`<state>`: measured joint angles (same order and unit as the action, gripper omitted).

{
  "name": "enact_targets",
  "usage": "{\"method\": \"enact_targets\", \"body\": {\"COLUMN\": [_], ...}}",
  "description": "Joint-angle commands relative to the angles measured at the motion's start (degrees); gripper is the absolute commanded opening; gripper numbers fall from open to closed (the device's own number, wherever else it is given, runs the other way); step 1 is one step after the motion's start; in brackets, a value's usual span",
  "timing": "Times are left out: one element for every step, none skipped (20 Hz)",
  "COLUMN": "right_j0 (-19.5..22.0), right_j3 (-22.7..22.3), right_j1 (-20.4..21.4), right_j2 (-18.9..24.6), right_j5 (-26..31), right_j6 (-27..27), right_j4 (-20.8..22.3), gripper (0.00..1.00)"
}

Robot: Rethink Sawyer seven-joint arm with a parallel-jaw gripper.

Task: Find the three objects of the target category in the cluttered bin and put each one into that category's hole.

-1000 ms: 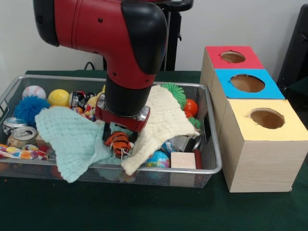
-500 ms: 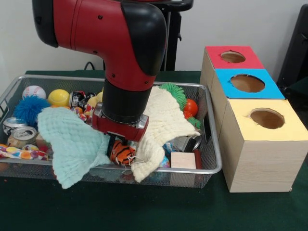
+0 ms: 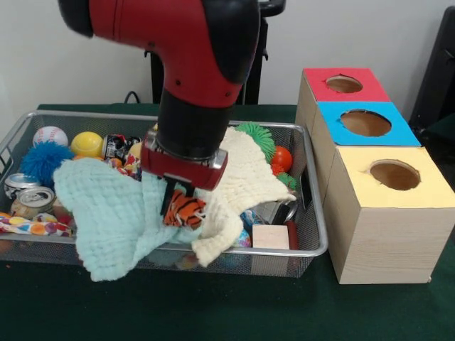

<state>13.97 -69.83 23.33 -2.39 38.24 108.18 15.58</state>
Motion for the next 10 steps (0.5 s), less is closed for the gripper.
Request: {"method": "enact_targets", "body": {"right_j0": [-2.62,-2.59,-2.67,-2.67,-2.76,-2.48,-2.38,-2.28,-2.41,-2.53], "right_j3": [-7.13,-7.89,-8.45,-9.34,-10.20,-11.51,-13.03,-14.56,-15.31,-15.99], "right_j1": [12.73,13.42,14.27,14.72,15.39,15.71,16.14,16.57,16.88,17.11], "right_j2": [-1.04,-1.08,-1.06,-0.95,-0.77,-0.20,0.22,0.64,0.78,0.71], "right_j5": [-0.53,-0.71,0.30,0.61,1.93,2.58,2.82,3.07,2.43,2.10], "right_j6": [9.11,8.97,8.92,8.81,8.70,8.38,8.71,9.04,9.16,9.42], "right_j4": [-2.49,-2.66,-3.26,-3.64,-4.42,-5.20,-6.22,-7.24,-7.55,-8.04], "gripper": [0.00,0.00,0.00,0.00,0.00,0.00,0.00,0.00,0.00,0.00]}}
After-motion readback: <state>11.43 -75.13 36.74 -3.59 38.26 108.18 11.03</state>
